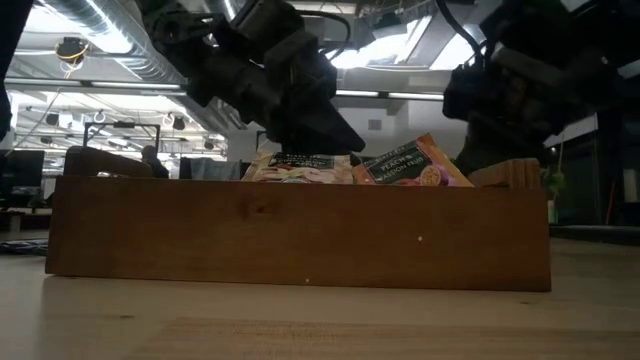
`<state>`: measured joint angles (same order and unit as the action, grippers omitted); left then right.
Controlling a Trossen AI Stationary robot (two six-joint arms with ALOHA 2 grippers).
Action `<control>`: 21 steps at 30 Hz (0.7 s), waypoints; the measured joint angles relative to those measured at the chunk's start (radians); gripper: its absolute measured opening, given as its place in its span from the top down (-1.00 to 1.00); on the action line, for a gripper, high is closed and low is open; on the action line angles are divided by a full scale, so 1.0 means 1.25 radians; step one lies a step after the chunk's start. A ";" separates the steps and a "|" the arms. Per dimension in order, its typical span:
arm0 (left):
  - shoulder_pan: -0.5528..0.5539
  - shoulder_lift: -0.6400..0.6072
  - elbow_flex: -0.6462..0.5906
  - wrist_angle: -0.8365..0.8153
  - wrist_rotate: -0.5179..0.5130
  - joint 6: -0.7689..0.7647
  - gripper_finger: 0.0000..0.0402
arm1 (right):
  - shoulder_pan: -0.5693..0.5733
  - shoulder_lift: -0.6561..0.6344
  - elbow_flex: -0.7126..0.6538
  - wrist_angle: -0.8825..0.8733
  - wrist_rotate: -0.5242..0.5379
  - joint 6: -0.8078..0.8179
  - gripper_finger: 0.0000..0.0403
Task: Pick & Place Tea
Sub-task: Put the orange tea bag into the right section of the wooden organizer
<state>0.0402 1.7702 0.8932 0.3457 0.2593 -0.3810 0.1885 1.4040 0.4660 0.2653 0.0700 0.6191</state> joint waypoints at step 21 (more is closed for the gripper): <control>0.000 0.000 0.000 -0.004 0.001 0.022 0.40 | -0.012 0.000 0.000 -0.011 -0.080 0.026 0.81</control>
<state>0.0402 1.7702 0.8932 0.3405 0.2604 -0.3534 0.1738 1.4044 0.4656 0.2520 -0.0296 0.6514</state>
